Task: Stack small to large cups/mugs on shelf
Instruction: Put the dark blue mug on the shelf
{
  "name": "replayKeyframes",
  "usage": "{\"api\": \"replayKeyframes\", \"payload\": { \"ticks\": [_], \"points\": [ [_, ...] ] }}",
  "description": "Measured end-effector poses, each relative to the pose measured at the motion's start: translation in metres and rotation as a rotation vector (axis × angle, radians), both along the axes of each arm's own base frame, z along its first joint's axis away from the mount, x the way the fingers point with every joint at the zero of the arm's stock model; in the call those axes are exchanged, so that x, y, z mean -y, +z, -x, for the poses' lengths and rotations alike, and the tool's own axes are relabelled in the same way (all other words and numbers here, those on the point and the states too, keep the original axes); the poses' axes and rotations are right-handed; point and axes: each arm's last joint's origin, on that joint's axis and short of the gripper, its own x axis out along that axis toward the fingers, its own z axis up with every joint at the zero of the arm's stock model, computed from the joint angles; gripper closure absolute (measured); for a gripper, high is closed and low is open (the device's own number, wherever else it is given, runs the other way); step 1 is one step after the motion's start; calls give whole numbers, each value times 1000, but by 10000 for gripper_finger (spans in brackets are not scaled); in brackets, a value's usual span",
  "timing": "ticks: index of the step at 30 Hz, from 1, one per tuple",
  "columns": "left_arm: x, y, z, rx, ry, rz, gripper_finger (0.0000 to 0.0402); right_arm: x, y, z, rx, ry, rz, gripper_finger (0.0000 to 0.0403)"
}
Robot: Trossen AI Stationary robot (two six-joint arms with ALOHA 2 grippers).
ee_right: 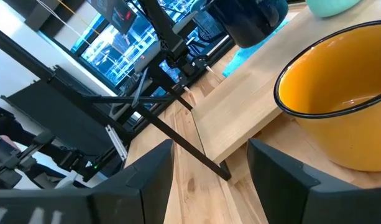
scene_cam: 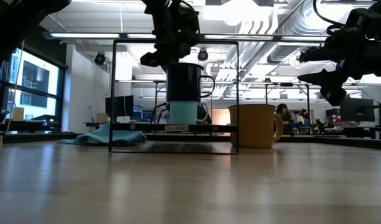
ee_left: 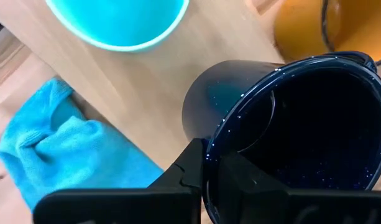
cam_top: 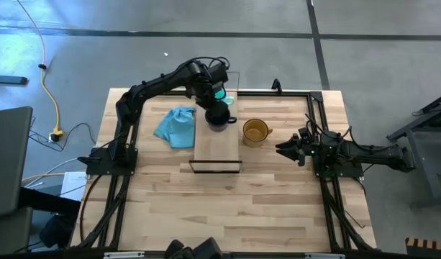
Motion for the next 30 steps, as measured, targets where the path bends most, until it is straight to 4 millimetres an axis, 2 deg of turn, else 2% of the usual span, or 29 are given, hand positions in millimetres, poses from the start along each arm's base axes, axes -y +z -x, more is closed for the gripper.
{"api": "replayKeyframes", "payload": {
  "ticks": [12, 21, 24, 30],
  "points": [
    [-1, -2, 0, -27, 101, -3, 396, 0, 0, 0, -1, 4, 26, 208],
    [9, -15, -15, -60, 51, -14, 396, 0, 0, 0, -1, 5, 34, 208],
    [9, -22, -17, -92, 35, -12, 396, 0, 0, 0, -1, 6, 34, 208],
    [8, -23, -16, -118, 12, -41, 396, -1, -1, 0, -7, 22, 12, 208]
  ]
}}
